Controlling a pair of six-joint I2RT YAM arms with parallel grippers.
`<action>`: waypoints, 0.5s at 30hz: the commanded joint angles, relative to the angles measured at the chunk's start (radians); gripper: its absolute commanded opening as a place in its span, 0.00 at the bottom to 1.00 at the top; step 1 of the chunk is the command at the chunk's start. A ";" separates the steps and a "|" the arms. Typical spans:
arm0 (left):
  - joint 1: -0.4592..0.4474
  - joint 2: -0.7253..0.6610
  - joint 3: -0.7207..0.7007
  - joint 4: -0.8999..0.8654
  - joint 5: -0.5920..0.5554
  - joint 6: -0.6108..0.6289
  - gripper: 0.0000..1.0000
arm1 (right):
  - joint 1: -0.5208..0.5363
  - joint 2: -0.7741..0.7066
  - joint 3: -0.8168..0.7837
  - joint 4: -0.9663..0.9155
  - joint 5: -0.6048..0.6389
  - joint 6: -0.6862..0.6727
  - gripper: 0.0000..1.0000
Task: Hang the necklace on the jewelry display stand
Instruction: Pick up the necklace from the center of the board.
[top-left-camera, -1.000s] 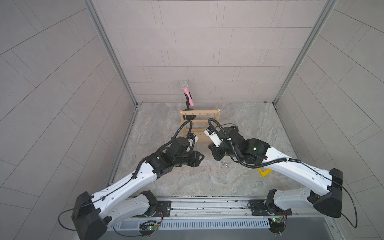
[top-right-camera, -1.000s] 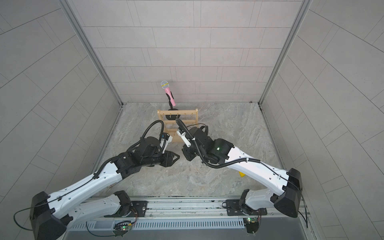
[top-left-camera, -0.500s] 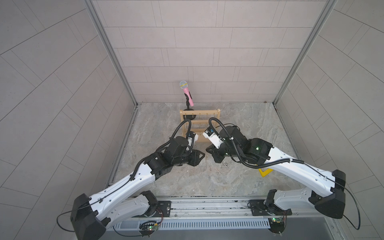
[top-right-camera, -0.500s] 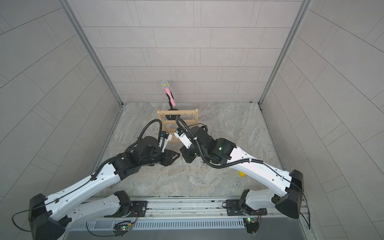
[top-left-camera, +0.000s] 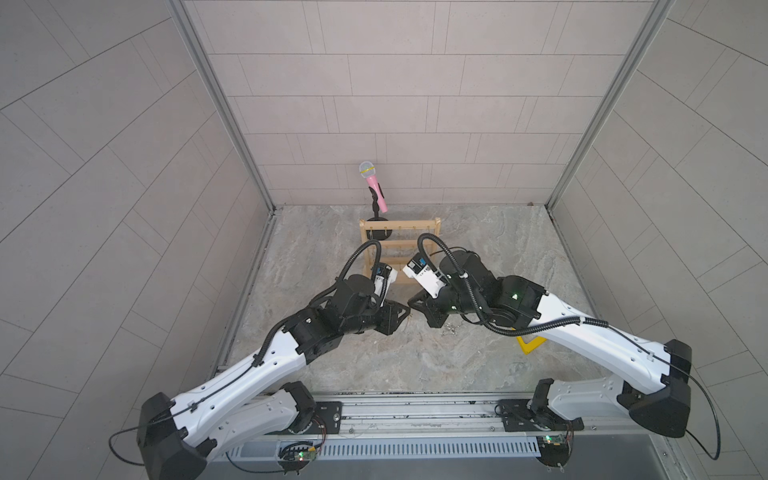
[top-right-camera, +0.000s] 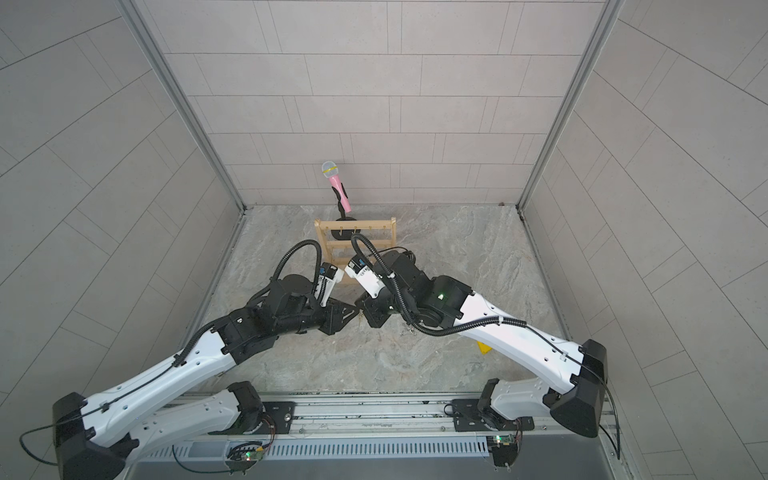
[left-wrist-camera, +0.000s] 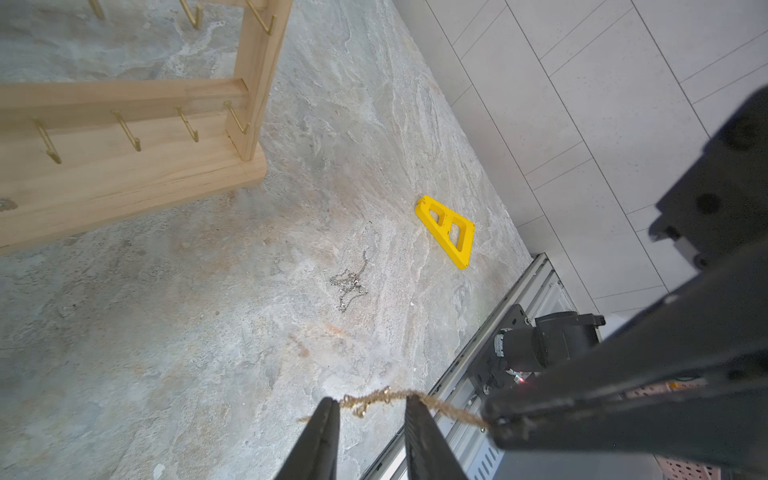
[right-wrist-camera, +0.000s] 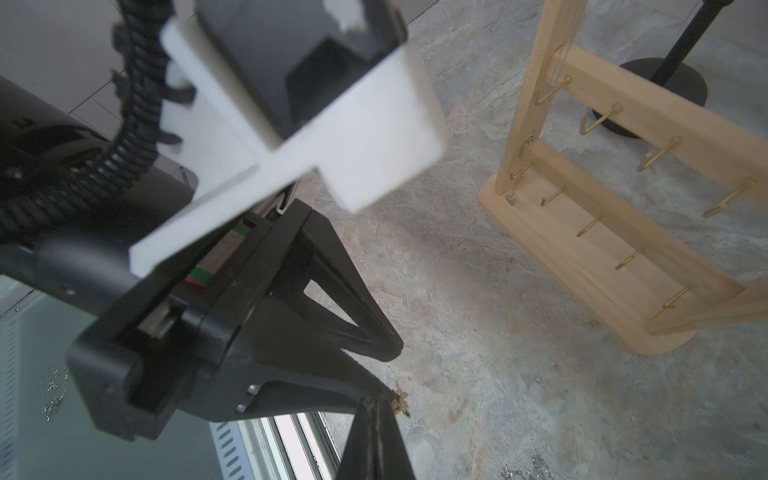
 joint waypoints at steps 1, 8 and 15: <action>-0.005 -0.018 0.034 -0.014 -0.043 0.022 0.28 | -0.006 -0.032 0.022 0.015 -0.018 0.007 0.00; -0.007 -0.027 0.041 -0.022 -0.036 0.018 0.26 | -0.009 -0.023 0.029 0.022 -0.029 0.016 0.00; -0.017 -0.045 0.051 -0.036 -0.011 0.034 0.28 | -0.029 -0.012 0.033 0.039 -0.063 0.023 0.00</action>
